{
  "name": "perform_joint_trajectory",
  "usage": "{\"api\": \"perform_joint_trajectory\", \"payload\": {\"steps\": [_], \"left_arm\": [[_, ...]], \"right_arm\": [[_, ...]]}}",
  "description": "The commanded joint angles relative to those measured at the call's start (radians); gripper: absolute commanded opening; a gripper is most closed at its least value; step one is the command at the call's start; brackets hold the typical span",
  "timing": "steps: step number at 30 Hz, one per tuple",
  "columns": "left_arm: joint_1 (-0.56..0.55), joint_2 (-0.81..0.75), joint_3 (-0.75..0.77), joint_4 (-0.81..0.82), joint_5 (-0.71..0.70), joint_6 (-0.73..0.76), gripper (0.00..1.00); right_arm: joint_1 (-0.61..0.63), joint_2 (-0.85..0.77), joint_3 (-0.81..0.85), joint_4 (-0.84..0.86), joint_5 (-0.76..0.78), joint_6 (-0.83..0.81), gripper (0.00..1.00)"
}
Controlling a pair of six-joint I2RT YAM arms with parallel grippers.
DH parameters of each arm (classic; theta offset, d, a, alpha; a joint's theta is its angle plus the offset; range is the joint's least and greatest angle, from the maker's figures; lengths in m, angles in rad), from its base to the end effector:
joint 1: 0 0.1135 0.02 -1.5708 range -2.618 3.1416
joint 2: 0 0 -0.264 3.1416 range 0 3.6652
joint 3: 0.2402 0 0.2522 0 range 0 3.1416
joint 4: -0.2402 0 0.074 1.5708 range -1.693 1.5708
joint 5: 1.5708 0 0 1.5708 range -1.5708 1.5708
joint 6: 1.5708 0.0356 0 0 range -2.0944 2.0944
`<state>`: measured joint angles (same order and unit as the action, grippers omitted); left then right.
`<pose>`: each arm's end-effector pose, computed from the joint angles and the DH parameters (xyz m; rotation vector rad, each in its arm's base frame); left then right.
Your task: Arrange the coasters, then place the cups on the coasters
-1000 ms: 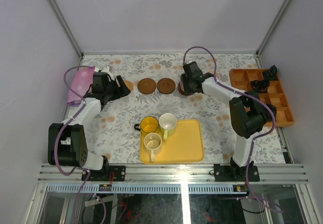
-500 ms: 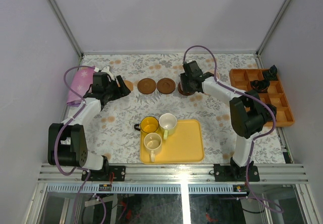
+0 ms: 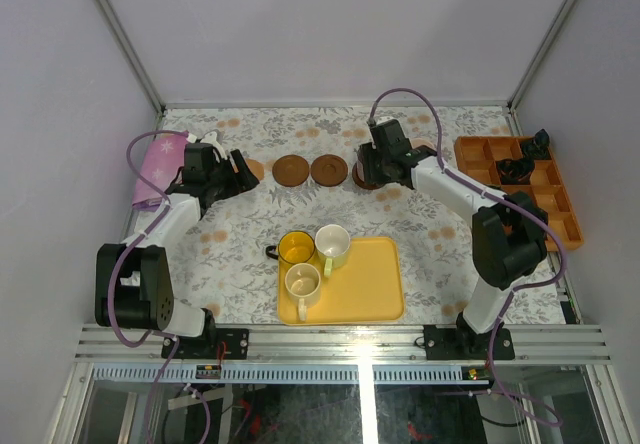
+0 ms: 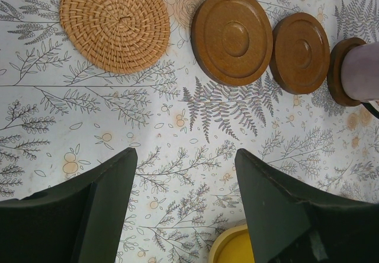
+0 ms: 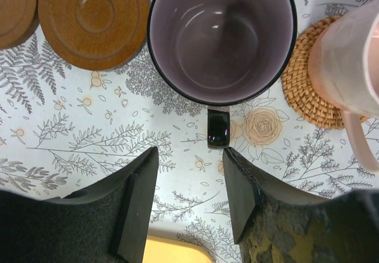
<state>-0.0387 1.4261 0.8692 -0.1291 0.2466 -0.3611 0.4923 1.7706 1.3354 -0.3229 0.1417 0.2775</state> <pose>0.3050 -0.0205 0.2275 -0.2333 2.2668 -0.4903 0.3541 0.1842 0.2483 -0.1789 2.3231 0.2231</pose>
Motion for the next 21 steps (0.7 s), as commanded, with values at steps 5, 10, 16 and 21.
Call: {"api": "perform_joint_trajectory", "payload": {"steps": [5, 10, 16, 21], "left_arm": [[-0.005, -0.006, 0.015, 0.015, -0.001, 0.012, 0.67], [-0.005, -0.012, 0.015, 0.008, -0.005, 0.015, 0.68], [-0.004, -0.012, 0.017, 0.006, -0.007, 0.017, 0.68], [-0.004, -0.009, 0.019, 0.006, -0.008, 0.015, 0.68]], "right_arm": [[-0.003, -0.008, -0.012, 0.017, 0.020, 0.012, 0.54], [-0.003, -0.018, -0.026, 0.036, 0.056, 0.019, 0.54], [-0.003, 0.019, -0.015, 0.024, 0.050, 0.021, 0.54], [-0.004, 0.047, -0.013, 0.032, 0.024, 0.023, 0.54]]}}
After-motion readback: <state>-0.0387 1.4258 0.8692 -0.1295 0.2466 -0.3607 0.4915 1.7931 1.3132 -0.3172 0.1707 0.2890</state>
